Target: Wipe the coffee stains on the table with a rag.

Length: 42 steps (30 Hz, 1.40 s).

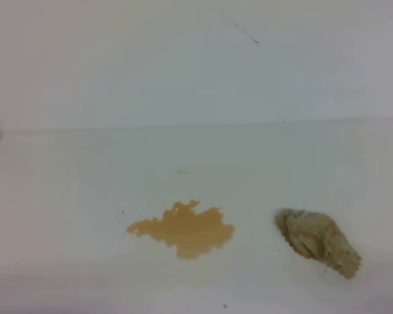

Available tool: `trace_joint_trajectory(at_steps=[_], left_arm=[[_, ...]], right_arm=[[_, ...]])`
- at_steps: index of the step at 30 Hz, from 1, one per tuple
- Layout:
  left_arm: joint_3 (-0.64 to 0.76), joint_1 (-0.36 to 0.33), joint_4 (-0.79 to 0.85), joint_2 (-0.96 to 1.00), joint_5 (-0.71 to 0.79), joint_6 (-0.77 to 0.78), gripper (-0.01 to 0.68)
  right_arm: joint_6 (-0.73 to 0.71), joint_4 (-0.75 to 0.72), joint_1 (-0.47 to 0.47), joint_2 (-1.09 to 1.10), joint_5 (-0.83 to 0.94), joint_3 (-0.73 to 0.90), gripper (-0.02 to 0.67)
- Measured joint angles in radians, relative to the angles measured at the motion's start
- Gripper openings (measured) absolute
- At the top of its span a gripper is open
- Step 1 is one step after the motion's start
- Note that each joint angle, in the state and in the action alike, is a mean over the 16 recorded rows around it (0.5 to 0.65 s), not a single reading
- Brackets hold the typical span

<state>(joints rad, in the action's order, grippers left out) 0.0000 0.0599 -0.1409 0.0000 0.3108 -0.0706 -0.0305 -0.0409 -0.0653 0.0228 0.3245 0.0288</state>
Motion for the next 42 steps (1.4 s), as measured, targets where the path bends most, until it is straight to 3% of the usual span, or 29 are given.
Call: trace_joint_trajectory(at_steps=[42], left_arm=[[0.000,0.000,0.000,0.000,0.000,0.000,-0.002]], right_arm=[[0.000,-0.004,0.000,-0.009,-0.035,0.004,-0.003]])
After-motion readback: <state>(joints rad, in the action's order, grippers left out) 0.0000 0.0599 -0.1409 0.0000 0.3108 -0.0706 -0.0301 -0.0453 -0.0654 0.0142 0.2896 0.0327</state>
